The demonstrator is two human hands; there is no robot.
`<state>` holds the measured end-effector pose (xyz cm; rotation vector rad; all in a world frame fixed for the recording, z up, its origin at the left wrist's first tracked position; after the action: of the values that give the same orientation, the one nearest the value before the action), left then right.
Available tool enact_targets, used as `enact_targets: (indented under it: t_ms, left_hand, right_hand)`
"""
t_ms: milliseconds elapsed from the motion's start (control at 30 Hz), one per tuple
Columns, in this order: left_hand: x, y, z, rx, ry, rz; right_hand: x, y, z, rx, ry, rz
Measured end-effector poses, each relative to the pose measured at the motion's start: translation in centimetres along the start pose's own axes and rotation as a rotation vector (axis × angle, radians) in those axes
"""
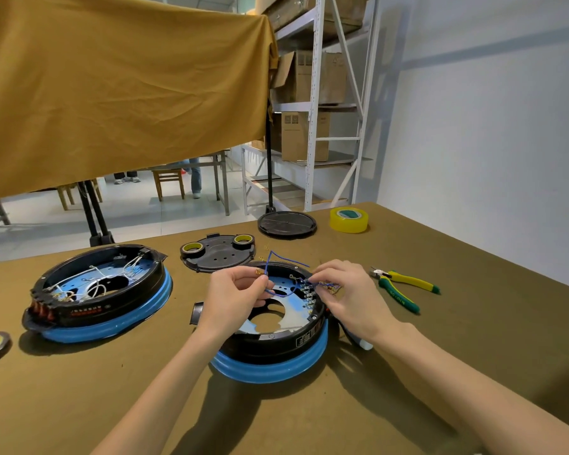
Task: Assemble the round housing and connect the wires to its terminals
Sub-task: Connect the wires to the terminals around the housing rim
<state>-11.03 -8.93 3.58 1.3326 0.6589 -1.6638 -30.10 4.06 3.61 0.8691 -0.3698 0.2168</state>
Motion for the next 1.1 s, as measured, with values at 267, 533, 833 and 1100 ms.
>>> enact_targets:
  t_ms: [267,533,833,1100]
  left_hand:
    - [0.4,2.6,-0.4,-0.162,-0.008,0.006]
    - [1.2,5.3,-0.2,-0.287,-0.070,0.143]
    - [0.1,5.7,0.0,-0.060,-0.063,0.153]
    - [0.3,8.0,0.2,-0.048,-0.166,0.342]
  right_hand:
    - [3.9,-1.4,2.9,-0.125,-0.111,0.261]
    - [5.6,-3.3,5.0,0.001,-0.200,0.071]
    - [7.7,-4.7,8.3,0.286,-0.188,0.280]
    - [5.8,-4.1,8.4,0.162,-0.253,0.510]
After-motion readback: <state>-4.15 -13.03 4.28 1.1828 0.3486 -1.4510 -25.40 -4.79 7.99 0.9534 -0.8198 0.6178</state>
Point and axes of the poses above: each hand's wrist, its own z-axis towards the middle knuckle, its own y-axis out of the back of the hand, x = y × z, the point moved 1 cm from there along z, towards the middle knuckle, and after that the axes turned 3 degrees about -y, right-handed, at the moved point
